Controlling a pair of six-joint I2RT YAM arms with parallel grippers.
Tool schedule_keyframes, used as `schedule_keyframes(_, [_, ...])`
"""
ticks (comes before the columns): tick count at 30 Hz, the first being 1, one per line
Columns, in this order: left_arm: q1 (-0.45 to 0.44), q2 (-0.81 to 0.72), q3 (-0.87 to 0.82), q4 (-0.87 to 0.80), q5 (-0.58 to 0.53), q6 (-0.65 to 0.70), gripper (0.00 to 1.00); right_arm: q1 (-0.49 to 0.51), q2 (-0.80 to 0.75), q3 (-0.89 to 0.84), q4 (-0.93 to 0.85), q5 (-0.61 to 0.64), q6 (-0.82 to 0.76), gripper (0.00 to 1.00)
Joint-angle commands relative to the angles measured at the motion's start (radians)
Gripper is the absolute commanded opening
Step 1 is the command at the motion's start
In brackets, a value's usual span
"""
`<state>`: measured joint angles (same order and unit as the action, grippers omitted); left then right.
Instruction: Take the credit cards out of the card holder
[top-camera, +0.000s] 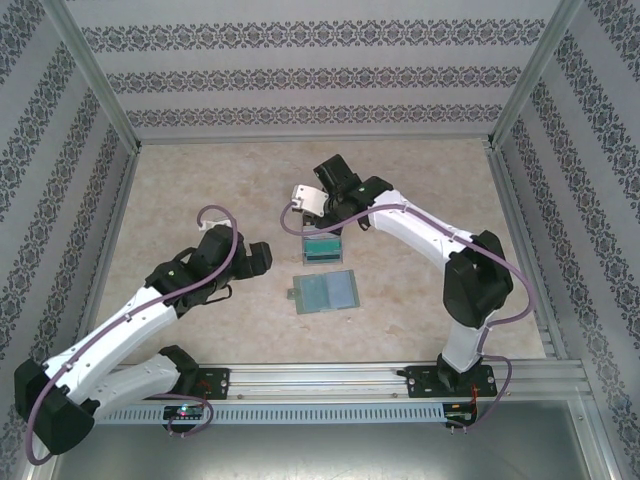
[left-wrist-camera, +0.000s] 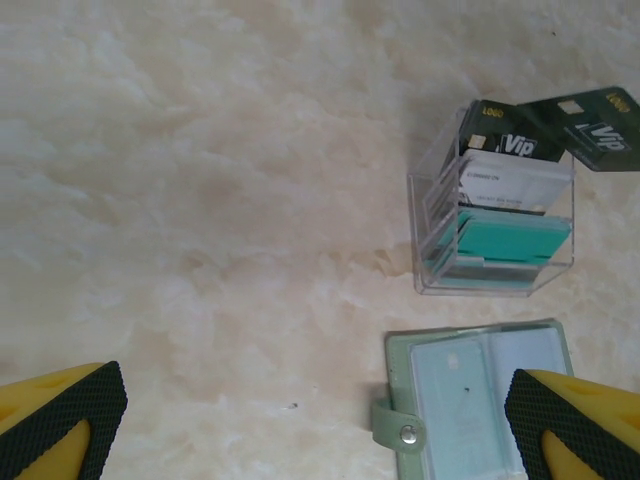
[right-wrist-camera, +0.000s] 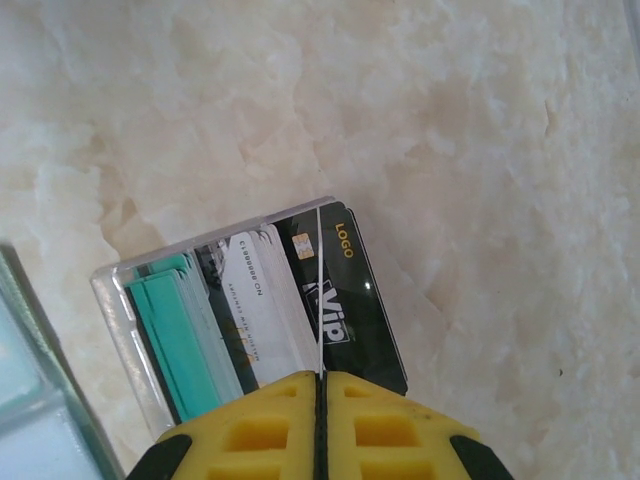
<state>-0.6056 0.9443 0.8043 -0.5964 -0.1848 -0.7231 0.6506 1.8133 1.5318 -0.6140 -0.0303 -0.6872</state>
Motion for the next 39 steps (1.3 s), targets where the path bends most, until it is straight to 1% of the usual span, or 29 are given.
schedule_keyframes(1, [0.013,-0.034,-0.026,-0.017,-0.071,-0.034,1.0,0.001,0.028,0.038,-0.001,0.039,-0.065,0.0])
schedule_keyframes(15, [0.014,-0.044,-0.032,-0.042,-0.071,-0.041,1.0,0.002,0.1,0.033,0.01,0.063,-0.128,0.0])
schedule_keyframes(22, [0.013,-0.052,-0.039,-0.044,-0.058,-0.045,0.99,0.0,0.108,0.023,-0.003,0.033,-0.132,0.0])
schedule_keyframes(29, [0.013,-0.053,-0.043,-0.049,-0.05,-0.046,1.0,0.0,0.125,0.017,0.002,0.032,-0.129,0.0])
schedule_keyframes(31, [0.013,-0.055,-0.046,-0.049,-0.048,-0.047,1.0,0.0,0.128,0.02,0.008,0.039,-0.122,0.01])
schedule_keyframes(32, [0.013,-0.058,-0.045,-0.049,-0.048,-0.048,1.0,-0.001,0.13,0.023,0.012,0.046,-0.12,0.03])
schedule_keyframes(33, [0.013,-0.058,-0.048,-0.048,-0.048,-0.049,1.0,-0.004,0.134,0.026,0.016,0.051,-0.116,0.07])
schedule_keyframes(34, [0.013,-0.06,-0.048,-0.048,-0.048,-0.049,1.0,-0.005,0.137,0.029,0.021,0.056,-0.11,0.08])
schedule_keyframes(39, [0.013,-0.063,-0.053,-0.048,-0.044,-0.053,1.0,-0.013,0.156,0.049,0.022,0.039,-0.083,0.1])
